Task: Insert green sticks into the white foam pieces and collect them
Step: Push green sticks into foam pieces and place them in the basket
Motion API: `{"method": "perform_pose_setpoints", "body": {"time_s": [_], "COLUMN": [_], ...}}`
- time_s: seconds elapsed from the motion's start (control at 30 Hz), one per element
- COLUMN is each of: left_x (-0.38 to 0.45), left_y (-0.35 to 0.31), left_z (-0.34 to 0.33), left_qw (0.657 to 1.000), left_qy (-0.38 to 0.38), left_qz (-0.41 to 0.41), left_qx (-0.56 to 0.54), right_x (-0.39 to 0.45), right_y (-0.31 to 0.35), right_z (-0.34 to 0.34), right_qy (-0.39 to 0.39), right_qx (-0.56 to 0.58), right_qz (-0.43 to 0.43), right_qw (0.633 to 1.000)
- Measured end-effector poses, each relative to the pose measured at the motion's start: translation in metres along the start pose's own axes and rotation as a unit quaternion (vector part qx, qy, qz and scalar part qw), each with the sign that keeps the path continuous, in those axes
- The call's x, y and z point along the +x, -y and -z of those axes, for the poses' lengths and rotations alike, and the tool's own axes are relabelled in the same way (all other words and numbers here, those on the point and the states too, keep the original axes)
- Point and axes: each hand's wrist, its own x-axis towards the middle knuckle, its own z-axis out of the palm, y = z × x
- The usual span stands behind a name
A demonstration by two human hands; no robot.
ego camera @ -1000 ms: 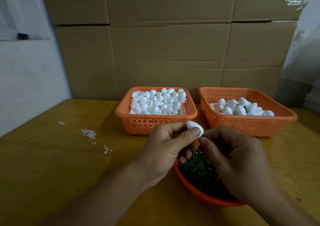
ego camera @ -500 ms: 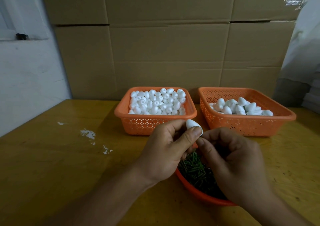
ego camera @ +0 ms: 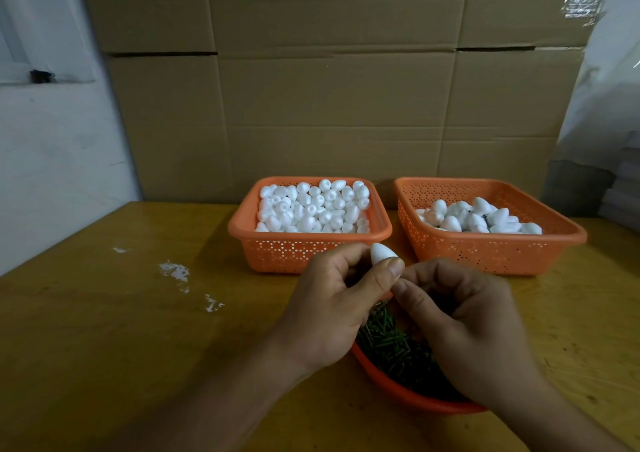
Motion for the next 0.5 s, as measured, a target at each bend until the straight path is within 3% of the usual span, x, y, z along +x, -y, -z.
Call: {"method": "perform_pose_setpoints", "body": {"time_s": [0.17,0.27,0.4,0.5], "left_x": [0.000,-0.001,-0.001,-0.002], "left_y": [0.001,0.005,0.011,0.014], "left_z": [0.002,0.003,0.002,0.000], "left_qw": [0.999,0.999,0.999,0.999], "left_qy": [0.009,-0.008,-0.008,0.002], "left_qz": [0.026,0.041,0.035,0.023], "left_qx": [-0.040,-0.027,0.016,0.023], "right_x": [0.008,0.019,0.050,0.080], "right_y": [0.003,-0.001,-0.023,-0.050], "right_z": [0.004,0.015,0.042,0.066], "right_qy": [-0.006,-0.048,-0.136,-0.160], "right_qx": [0.007,-0.019,-0.109,-0.210], "right_qz": [-0.014,-0.019,-0.052,-0.090], "right_qw": [1.000,0.998,0.983,0.960]}}
